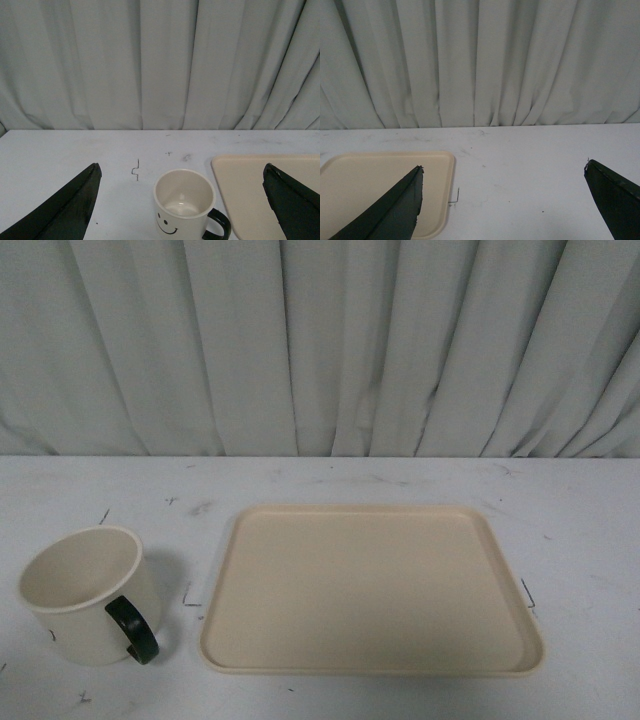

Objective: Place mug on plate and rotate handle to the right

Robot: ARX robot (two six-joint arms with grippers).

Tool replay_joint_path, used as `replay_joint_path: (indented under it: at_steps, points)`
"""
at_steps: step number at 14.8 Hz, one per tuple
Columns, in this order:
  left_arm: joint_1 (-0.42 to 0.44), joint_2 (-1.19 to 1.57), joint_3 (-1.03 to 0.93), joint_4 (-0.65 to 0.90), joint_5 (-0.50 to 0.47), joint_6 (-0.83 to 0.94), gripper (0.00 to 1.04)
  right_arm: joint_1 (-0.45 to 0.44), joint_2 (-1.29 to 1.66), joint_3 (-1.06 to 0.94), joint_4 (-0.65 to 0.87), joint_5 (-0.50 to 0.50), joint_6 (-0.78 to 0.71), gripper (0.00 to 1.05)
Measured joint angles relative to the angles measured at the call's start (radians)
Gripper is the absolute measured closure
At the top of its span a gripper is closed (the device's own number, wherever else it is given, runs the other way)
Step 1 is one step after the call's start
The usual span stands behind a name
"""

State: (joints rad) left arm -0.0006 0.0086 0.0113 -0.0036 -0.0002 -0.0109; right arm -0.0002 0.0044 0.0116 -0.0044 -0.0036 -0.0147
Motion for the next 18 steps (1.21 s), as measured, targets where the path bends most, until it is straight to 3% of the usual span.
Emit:
replay_joint_path:
  at_steps: [7,9,10,11,12,14,18]
  points:
    - [-0.014,0.017,0.002,0.031,-0.012,-0.001,0.07,0.0,0.0,0.0,0.0,0.0,0.0,0.06]
    - [-0.241,0.377,0.153,0.295,-0.107,-0.005,0.07,0.0,0.0,0.0,0.001,0.002,0.001,0.06]
    - [-0.307,0.671,0.345,0.3,-0.066,-0.034,0.07,0.0,0.0,0.0,0.0,0.003,0.001,0.06]
    - [-0.321,0.882,0.429,0.205,-0.001,-0.025,0.07,0.0,0.0,0.0,0.0,0.003,0.001,0.06]
    - [-0.313,1.028,0.473,0.128,0.017,0.002,0.07,0.0,0.0,0.0,0.0,0.003,0.001,0.06]
    - [-0.2,1.242,0.593,0.067,0.057,0.03,0.07,0.0,0.0,0.0,0.0,0.003,0.001,0.06]
    - [-0.031,1.442,0.675,0.01,0.158,0.078,0.07,0.0,0.0,0.0,0.0,0.003,0.001,0.06]
